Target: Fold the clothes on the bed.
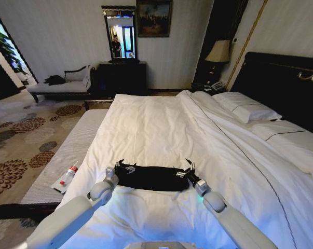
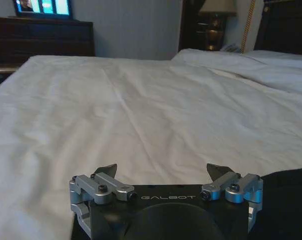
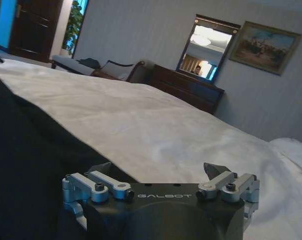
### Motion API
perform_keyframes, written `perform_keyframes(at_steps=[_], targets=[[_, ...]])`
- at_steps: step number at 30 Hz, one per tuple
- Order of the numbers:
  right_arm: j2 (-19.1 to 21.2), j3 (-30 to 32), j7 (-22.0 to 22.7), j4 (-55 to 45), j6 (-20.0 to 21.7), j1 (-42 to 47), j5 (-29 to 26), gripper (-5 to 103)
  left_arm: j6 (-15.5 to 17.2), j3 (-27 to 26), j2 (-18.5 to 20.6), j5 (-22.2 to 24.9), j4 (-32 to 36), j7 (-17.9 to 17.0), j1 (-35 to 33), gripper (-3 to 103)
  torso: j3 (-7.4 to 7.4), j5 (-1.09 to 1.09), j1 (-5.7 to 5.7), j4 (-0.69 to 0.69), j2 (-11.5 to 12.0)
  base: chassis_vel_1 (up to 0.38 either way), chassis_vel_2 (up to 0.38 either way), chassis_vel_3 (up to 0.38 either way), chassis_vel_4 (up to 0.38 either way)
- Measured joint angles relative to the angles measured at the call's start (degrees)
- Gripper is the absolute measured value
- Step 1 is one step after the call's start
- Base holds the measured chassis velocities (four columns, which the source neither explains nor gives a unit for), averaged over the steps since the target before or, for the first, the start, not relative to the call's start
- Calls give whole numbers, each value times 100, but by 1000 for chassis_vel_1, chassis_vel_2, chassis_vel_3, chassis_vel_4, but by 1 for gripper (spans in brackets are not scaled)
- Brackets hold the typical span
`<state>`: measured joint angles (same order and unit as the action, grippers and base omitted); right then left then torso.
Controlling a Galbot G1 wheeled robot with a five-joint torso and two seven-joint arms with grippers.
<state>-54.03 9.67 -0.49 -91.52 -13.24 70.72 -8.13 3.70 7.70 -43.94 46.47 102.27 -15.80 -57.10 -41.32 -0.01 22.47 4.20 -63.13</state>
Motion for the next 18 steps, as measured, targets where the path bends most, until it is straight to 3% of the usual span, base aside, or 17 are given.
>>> perform_keyframes(at_steps=[7,18], targets=[[27,87,-14,-320,-99,605,261,100,-107,-723,191,-207,403,81,-1056,100,0,0,0,-1,0,0,0,0,0],[121,278,-18,-935,-258,1396,552,100,-415,-1382,295,-731,889,207,-2651,100,1,2,-1,1,0,0,0,0,0]])
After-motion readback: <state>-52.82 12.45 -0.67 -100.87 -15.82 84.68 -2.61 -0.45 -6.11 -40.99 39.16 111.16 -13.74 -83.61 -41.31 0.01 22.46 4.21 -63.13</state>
